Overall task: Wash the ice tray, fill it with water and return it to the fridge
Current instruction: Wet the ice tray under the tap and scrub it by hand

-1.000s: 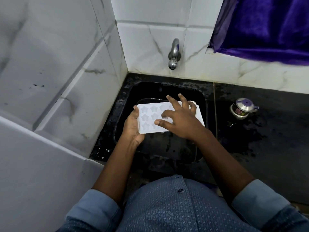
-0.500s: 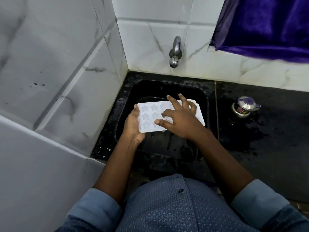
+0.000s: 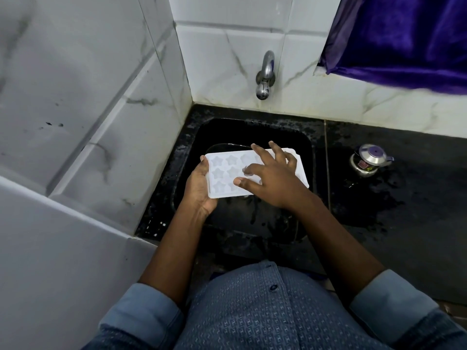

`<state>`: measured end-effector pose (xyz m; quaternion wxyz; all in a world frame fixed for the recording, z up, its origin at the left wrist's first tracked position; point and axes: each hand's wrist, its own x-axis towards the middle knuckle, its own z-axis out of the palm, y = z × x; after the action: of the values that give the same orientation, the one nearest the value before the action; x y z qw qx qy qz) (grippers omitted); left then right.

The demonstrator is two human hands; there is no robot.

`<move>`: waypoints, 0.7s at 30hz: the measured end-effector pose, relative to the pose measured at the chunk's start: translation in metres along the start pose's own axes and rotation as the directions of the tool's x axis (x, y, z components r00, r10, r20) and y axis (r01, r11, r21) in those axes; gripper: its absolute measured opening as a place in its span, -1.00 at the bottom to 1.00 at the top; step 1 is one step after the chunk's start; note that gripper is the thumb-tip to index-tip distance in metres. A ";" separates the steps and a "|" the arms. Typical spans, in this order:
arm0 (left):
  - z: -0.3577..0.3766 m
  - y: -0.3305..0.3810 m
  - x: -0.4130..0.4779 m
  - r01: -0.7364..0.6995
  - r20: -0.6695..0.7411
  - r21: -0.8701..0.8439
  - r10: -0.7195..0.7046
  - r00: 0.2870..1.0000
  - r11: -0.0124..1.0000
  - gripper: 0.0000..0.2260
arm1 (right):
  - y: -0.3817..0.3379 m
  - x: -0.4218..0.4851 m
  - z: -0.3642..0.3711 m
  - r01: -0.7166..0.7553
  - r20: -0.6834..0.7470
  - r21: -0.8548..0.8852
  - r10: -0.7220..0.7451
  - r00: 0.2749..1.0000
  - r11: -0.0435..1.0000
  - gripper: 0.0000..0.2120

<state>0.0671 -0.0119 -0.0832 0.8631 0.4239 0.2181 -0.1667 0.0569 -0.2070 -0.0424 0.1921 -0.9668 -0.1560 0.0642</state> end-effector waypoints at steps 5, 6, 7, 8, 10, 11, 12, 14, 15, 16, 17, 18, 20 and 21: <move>0.000 0.002 -0.001 -0.014 -0.002 -0.029 0.014 1.000 0.999 -0.39 | 0.010 -0.005 -0.013 0.000 -0.079 0.113 0.009 0.997 0.994 -0.58; 0.000 0.002 -0.001 -0.020 -0.004 -0.035 0.020 1.000 0.999 -0.40 | 0.015 -0.006 -0.016 -0.015 -0.094 0.096 0.024 0.995 0.995 -0.55; 0.000 0.003 -0.001 -0.024 -0.004 -0.039 0.024 1.000 0.999 -0.40 | 0.020 -0.007 -0.019 -0.033 -0.109 0.076 0.042 0.993 0.997 -0.53; -0.001 0.003 -0.001 -0.031 -0.010 -0.039 0.030 0.999 0.999 -0.39 | 0.025 -0.008 -0.022 -0.052 -0.121 0.062 0.059 0.991 0.997 -0.51; -0.001 0.004 -0.001 -0.040 -0.020 -0.032 0.039 0.999 0.999 -0.38 | 0.033 -0.011 -0.024 -0.073 -0.141 0.056 0.080 0.987 0.996 -0.53; -0.001 0.004 -0.001 -0.036 -0.018 -0.031 0.036 0.999 0.999 -0.37 | 0.036 -0.013 -0.025 -0.070 -0.155 0.061 0.079 0.985 0.996 -0.56; 0.000 0.003 -0.002 -0.035 -0.022 -0.030 0.034 0.999 0.999 -0.38 | 0.037 -0.015 -0.024 -0.060 -0.171 0.064 0.070 0.983 0.996 -0.57; 0.002 0.004 -0.004 -0.023 -0.028 -0.034 0.022 0.999 0.999 -0.40 | 0.038 -0.017 -0.021 -0.035 -0.187 0.048 0.043 0.981 0.998 -0.55; 0.004 0.004 -0.006 -0.019 -0.027 -0.033 0.018 0.999 0.999 -0.41 | 0.037 -0.018 -0.019 -0.029 -0.178 0.034 0.034 0.984 0.999 -0.52; 0.004 0.003 -0.005 -0.018 -0.028 -0.027 0.017 0.999 0.999 -0.40 | 0.036 -0.018 -0.018 -0.031 -0.159 0.022 0.034 0.987 0.999 -0.49; 0.004 0.003 -0.005 -0.015 -0.025 -0.028 0.014 1.000 0.999 -0.40 | 0.035 -0.018 -0.017 -0.039 -0.134 0.014 0.040 0.990 0.999 -0.48; 0.004 0.003 -0.005 -0.014 -0.029 -0.021 0.013 0.999 1.000 -0.40 | 0.033 -0.018 -0.016 -0.048 -0.109 0.007 0.049 0.993 0.999 -0.46; 0.005 0.003 -0.005 -0.012 -0.034 -0.002 0.012 0.999 1.000 -0.41 | 0.030 -0.017 -0.017 -0.063 -0.071 -0.015 0.062 0.996 0.998 -0.43; 0.006 0.003 -0.005 -0.007 -0.028 -0.001 0.007 1.000 1.000 -0.41 | 0.028 -0.017 -0.018 -0.067 -0.059 -0.028 0.066 0.996 0.997 -0.41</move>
<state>0.0654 -0.0148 -0.0753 0.8608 0.4265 0.2286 -0.1576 0.0521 -0.2439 -0.0357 0.1798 -0.9757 -0.1191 0.0400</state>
